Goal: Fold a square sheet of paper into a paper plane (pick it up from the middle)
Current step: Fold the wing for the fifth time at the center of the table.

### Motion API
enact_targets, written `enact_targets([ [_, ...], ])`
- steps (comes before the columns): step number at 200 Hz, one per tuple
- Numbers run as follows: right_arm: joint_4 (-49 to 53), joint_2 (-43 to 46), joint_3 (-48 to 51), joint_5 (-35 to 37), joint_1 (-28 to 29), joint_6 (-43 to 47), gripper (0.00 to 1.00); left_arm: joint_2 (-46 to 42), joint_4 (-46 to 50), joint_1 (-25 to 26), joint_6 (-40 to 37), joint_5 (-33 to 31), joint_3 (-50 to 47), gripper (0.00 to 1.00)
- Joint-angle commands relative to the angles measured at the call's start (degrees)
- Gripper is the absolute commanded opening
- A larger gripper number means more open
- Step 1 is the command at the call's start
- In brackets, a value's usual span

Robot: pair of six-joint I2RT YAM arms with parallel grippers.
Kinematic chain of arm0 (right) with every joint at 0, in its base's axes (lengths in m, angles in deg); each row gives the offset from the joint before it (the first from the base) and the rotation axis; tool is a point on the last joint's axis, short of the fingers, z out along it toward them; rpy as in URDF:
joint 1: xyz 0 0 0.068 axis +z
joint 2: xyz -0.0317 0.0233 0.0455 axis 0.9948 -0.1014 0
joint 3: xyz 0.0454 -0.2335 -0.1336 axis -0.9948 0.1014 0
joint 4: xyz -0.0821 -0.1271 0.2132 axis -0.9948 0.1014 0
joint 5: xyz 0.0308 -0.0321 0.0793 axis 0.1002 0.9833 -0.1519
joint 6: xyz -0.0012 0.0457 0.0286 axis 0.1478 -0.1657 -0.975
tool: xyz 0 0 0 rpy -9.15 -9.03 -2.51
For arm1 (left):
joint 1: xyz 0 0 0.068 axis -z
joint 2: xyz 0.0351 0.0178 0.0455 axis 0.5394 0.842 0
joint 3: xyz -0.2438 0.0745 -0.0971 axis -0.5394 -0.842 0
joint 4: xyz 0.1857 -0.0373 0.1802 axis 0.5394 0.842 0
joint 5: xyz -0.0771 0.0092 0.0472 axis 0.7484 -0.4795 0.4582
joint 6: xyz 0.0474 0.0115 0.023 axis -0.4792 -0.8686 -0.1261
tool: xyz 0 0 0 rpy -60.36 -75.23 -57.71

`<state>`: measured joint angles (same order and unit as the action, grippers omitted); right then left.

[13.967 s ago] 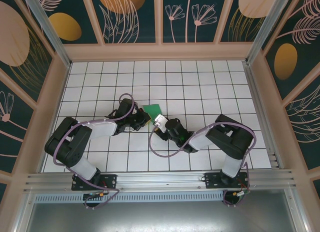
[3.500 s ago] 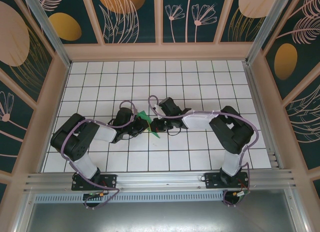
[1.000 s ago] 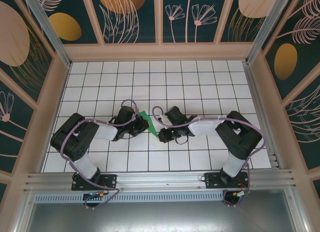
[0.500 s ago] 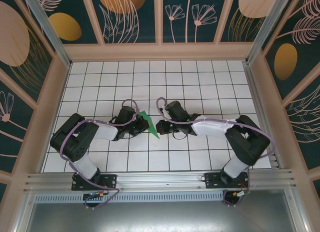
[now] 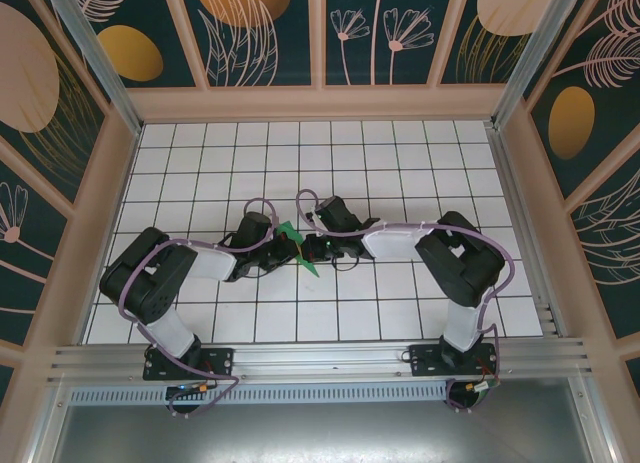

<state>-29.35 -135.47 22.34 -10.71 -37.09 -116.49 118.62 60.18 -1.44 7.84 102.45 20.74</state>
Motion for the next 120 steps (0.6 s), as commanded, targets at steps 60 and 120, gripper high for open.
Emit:
enact_targets([
  [60,2.91,4.91,8.55,-0.94,0.99,5.5,0.0,3.04,12.64,-0.93,-0.12,-15.19,-3.58,0.0],
  [120,2.52,12.4,12.62,0.7,0.92,6.15,0.0,2.28,11.88,-0.91,-1.55,-14.28,-2.69,0.0],
])
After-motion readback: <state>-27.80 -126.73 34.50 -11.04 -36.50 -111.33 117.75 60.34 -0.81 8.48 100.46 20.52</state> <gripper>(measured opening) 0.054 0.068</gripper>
